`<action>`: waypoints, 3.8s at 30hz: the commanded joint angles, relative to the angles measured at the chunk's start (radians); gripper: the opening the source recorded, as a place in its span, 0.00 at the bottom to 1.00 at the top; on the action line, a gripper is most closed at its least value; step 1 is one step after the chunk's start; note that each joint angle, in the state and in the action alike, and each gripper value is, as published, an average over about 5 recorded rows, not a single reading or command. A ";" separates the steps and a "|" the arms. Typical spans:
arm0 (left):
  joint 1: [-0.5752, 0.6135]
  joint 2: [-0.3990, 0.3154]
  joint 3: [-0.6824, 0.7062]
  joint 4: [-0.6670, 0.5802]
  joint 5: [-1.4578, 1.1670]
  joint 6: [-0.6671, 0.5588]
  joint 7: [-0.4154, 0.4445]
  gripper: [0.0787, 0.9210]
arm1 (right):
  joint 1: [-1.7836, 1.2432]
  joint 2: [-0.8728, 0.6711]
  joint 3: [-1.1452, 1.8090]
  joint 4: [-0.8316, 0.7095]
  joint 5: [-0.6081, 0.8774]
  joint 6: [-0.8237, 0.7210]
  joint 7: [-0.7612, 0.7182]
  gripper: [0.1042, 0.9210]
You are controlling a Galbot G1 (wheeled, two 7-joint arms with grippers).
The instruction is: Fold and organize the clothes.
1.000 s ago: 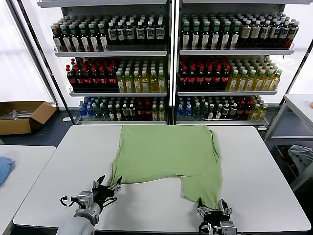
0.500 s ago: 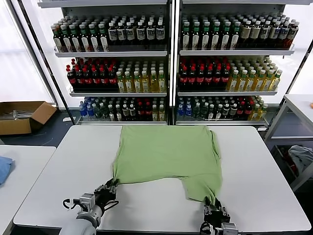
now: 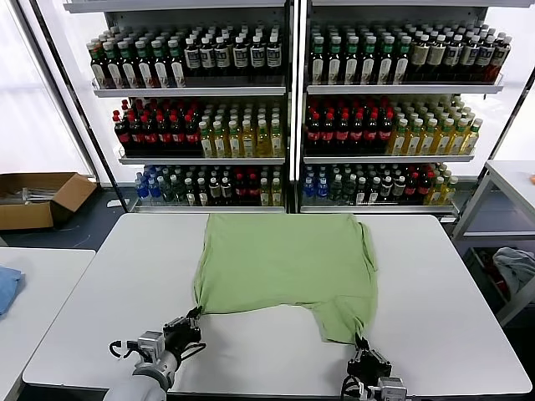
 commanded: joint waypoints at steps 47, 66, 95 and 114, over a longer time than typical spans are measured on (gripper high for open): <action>-0.631 0.004 0.124 0.617 -0.132 -0.076 -0.029 0.25 | 0.857 0.042 -0.100 -0.785 0.005 -0.085 -0.136 0.38; -0.429 0.034 0.098 0.349 -0.074 0.054 -0.077 0.84 | 0.617 -0.033 -0.017 -0.473 0.114 -0.169 0.016 0.88; -0.451 0.025 0.114 0.479 -0.036 0.078 -0.074 0.40 | 0.569 -0.026 -0.012 -0.565 0.153 -0.163 0.015 0.44; -0.259 0.069 0.098 0.103 -0.021 0.088 -0.086 0.01 | 0.425 -0.036 0.012 -0.273 0.097 -0.159 0.012 0.03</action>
